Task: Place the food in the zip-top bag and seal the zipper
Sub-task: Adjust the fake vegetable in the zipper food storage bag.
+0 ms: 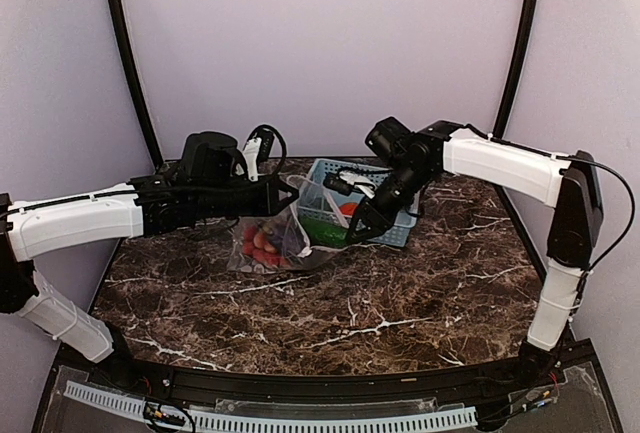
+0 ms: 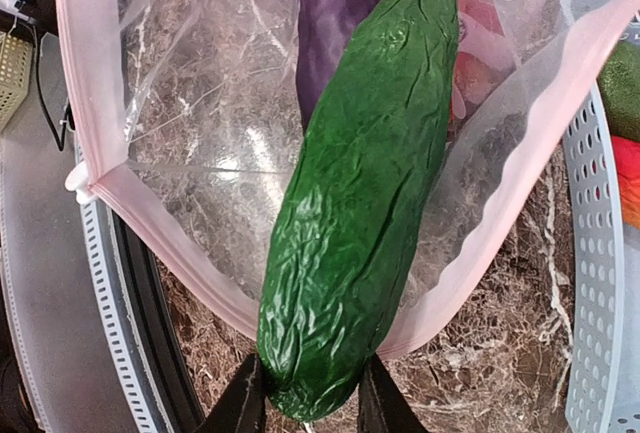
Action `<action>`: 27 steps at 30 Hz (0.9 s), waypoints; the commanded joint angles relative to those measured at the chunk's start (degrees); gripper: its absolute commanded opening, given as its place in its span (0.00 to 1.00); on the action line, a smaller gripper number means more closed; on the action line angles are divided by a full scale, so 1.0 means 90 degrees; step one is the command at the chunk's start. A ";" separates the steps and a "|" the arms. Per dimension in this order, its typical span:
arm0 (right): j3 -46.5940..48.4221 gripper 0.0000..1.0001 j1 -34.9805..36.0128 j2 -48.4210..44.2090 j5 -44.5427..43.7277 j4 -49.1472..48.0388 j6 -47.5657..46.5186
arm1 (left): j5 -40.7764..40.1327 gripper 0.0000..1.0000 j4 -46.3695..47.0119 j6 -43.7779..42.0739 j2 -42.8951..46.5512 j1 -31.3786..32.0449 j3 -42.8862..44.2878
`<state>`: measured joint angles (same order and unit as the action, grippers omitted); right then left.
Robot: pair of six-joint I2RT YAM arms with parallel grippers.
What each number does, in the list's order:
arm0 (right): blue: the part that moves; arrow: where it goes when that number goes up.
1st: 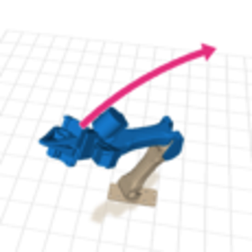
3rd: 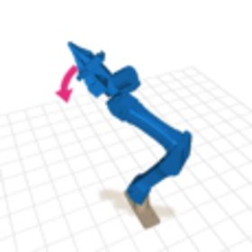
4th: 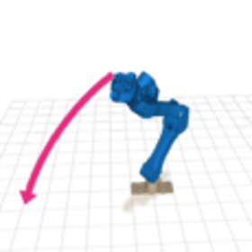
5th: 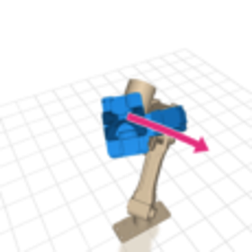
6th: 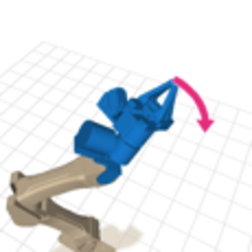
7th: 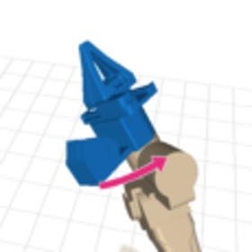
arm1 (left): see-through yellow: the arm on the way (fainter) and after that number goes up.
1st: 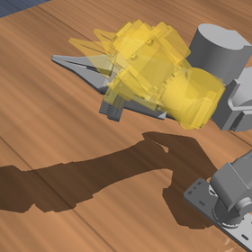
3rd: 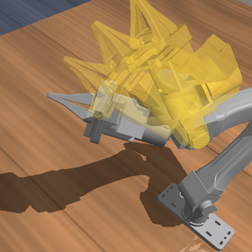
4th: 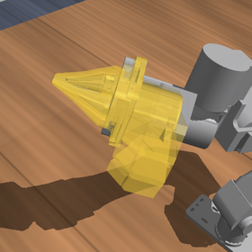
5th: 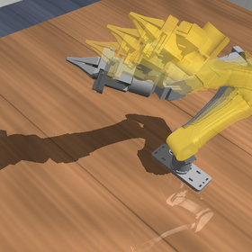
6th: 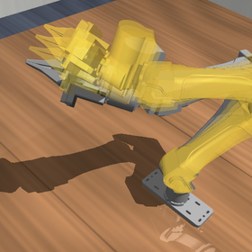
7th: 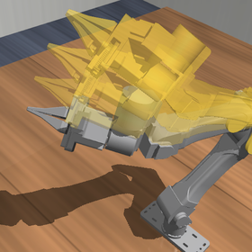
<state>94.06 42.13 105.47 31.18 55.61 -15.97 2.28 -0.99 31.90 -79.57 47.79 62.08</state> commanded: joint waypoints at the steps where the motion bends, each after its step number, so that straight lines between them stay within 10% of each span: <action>1: 0.0584 0.26 0.0077 0.0081 -0.0034 0.0057 -0.0077 | 0.0001 0.01 -0.0019 -0.0058 0.0183 -0.0004 -0.0076; 23: 0.3103 0.33 0.0289 0.2136 0.0406 0.0465 0.0486 | 0.0776 0.01 0.0450 -0.0060 -0.0011 -0.0005 0.0008; 27: 0.3277 0.51 0.0299 0.2179 0.0692 0.0448 0.0596 | 0.0676 0.01 0.0491 -0.0051 0.0152 0.0001 -0.0128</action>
<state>121.21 44.25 124.44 34.35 60.05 -12.01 8.12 0.84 31.75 -80.16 47.79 62.08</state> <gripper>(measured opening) 0.425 0.012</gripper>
